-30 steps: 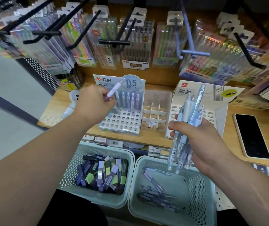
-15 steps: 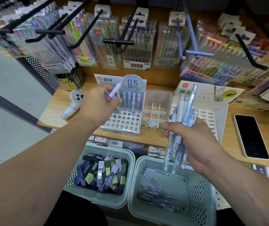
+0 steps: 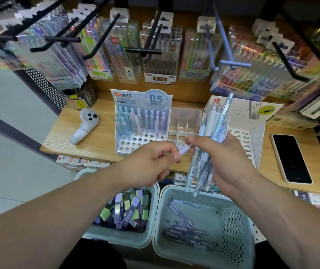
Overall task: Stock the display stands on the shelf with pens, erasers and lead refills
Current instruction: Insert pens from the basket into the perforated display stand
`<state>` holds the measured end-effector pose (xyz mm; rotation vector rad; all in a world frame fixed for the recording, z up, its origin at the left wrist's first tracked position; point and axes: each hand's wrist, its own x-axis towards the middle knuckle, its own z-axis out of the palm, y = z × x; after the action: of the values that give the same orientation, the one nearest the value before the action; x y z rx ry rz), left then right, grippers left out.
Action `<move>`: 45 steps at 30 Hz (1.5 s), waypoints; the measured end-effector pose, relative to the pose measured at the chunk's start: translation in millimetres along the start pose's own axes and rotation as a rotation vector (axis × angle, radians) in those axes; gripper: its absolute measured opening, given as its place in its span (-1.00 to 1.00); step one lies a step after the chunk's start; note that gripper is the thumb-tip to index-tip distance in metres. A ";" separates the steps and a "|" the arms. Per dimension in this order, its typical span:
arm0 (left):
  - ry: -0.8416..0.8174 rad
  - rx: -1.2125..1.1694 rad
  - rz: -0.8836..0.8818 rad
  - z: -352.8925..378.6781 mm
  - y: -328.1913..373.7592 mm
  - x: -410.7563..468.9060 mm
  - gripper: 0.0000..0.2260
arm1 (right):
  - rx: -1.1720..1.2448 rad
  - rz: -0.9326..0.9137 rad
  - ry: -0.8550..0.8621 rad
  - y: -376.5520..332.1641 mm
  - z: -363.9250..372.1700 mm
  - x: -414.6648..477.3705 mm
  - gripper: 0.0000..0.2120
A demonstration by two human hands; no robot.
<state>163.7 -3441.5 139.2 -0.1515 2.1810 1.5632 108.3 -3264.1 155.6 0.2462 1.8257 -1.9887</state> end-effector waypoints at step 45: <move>0.887 0.038 0.246 -43.9 11.4 21.7 -0.82 | -0.052 -0.024 0.018 5.9 -17.9 -2.7 -0.75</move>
<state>127.6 -3474.3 151.3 -0.7025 2.9787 1.7997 110.4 -3246.3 149.2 0.2284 1.8973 -1.9587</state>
